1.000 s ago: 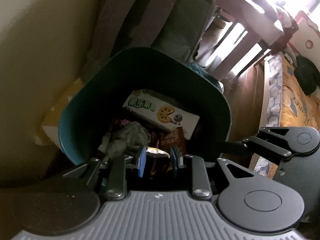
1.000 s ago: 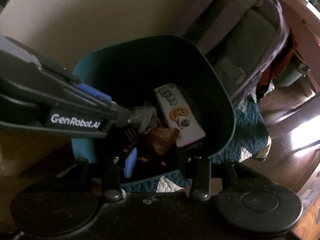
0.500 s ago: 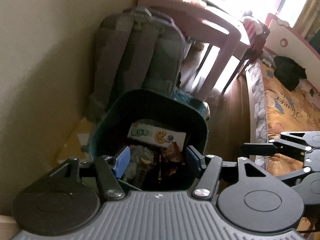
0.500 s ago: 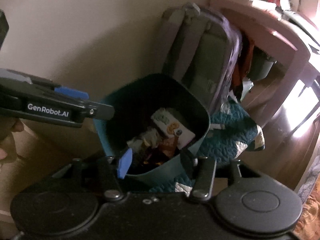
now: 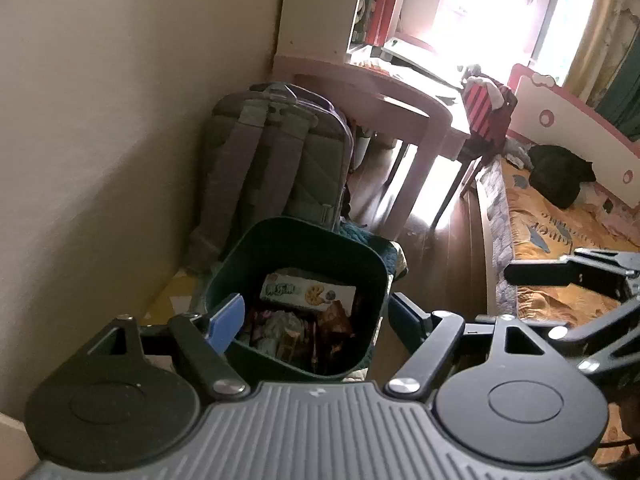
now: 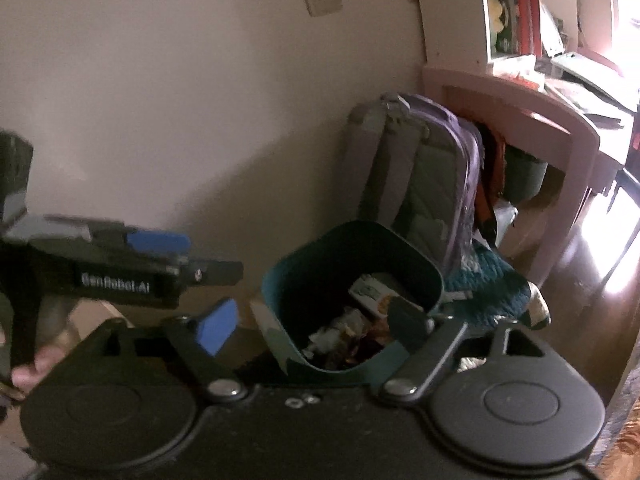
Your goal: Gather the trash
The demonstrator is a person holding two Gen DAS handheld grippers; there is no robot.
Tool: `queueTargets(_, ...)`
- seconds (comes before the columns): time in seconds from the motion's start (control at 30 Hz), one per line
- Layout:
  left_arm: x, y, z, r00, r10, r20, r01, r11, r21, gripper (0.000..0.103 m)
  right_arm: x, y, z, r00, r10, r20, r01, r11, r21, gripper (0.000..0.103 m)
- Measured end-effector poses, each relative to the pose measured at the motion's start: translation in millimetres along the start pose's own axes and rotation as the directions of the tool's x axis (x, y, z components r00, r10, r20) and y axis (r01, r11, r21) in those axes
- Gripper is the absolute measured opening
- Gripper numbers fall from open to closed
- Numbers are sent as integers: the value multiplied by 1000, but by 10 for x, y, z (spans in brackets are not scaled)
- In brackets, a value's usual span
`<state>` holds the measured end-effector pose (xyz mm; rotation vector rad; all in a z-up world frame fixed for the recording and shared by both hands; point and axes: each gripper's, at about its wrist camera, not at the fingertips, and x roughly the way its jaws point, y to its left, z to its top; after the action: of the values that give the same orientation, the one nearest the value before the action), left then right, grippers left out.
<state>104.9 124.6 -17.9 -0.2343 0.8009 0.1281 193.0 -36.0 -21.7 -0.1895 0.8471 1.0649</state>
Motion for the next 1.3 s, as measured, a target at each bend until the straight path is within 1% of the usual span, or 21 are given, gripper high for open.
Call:
queueTargets(0.07, -98, 6, -41, 1000, 6, 14, -5, 1000, -3, 82, -87, 37, -4, 1000, 4, 25, -4, 1000, 16, 94)
queueTargets(0.13, -186, 15, -82, 1000, 7, 30, -7, 1000, -7, 83, -150, 59, -8, 999, 3, 44, -4, 999, 31, 102)
queueTargets(0.2, -257, 9, -114, 999, 20, 41, -20, 1000, -3, 84, -215, 106, -25, 998, -4, 67, 2, 999, 32, 103)
queueTargets(0.27, -300, 0, -144, 999, 30, 39, -30, 1000, 5, 89, -254, 156, -34, 996, -14, 84, 13, 1000, 17, 103)
queueTargets(0.33, -333, -20, -183, 999, 32, 42, -33, 999, 14, 101, -279, 188, -53, 995, -16, 97, 14, 1000, 14, 103)
queueTargets(0.37, -352, -30, -199, 998, 34, 47, -34, 999, 17, 102, -288, 207, -61, 995, -20, 102, 18, 1000, 11, 103)
queueTargets(0.53, -409, -70, -260, 998, 36, 48, -37, 999, 15, 102, -332, 260, -110, 993, -23, 116, 22, 1000, 6, 103)
queueTargets(0.83, -498, -60, -325, 997, 32, 69, -32, 999, 2, 102, -458, 249, -217, 989, -15, 147, 10, 999, 38, 103)
queueTargets(1.1, -556, -32, -397, 996, 48, 72, -47, 999, -23, 102, -478, 286, -249, 990, -9, 143, 3, 999, 41, 103)
queueTargets(1.3, -559, -1, -377, 995, 60, 82, -56, 997, -46, 102, -495, 314, -273, 990, -4, 143, -1, 999, 37, 103)
